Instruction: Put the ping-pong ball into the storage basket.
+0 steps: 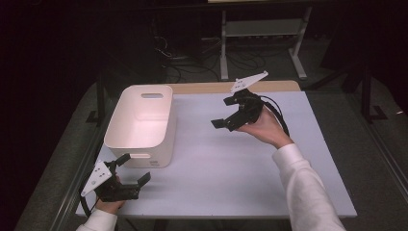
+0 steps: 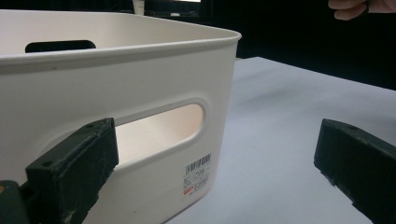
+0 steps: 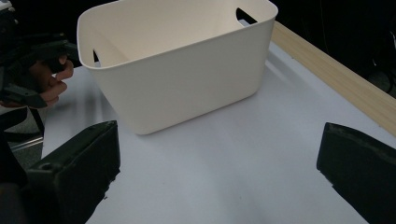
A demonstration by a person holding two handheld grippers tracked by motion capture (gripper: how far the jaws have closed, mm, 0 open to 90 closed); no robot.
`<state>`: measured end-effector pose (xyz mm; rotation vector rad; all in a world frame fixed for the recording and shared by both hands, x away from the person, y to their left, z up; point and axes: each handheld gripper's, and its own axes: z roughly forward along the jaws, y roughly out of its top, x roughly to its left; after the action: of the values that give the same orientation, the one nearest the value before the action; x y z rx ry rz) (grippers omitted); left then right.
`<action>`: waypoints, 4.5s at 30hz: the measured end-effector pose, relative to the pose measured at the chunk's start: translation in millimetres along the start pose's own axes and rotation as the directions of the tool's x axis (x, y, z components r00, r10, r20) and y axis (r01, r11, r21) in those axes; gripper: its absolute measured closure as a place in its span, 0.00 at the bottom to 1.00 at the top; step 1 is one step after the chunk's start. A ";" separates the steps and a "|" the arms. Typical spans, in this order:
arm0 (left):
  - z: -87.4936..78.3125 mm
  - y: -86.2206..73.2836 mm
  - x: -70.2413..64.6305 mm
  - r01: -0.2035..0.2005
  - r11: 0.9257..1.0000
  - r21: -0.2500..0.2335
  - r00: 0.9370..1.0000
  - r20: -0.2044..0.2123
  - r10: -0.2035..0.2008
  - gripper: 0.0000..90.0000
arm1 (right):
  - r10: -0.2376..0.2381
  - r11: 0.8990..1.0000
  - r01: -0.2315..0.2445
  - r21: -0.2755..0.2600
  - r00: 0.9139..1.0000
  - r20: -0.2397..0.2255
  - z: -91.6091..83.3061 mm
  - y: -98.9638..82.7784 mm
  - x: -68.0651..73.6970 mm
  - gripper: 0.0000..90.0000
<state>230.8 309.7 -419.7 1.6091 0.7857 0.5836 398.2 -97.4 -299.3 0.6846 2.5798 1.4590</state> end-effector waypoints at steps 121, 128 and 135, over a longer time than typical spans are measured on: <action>0.8 -0.1 0.1 0.001 1.000 0.008 1.000 -0.006 -0.001 0.00 | 0.142 0.979 -0.110 -0.174 0.973 0.184 -82.7 -183.6 16.8 0.00; 0.9 -0.3 0.3 -0.001 1.000 0.006 1.000 -0.007 0.001 0.00 | 0.143 0.974 -0.102 -0.202 0.970 0.198 -88.8 -193.9 19.3 0.00; 1.5 -0.6 0.1 0.002 1.000 0.000 1.000 -0.005 -0.002 0.00 | 0.145 0.962 -0.086 -0.259 0.965 0.220 -97.4 -201.5 20.4 0.00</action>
<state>231.9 309.0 -420.6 1.6072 0.7910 0.5866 283.7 -254.2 -412.4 0.9241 2.1668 1.5877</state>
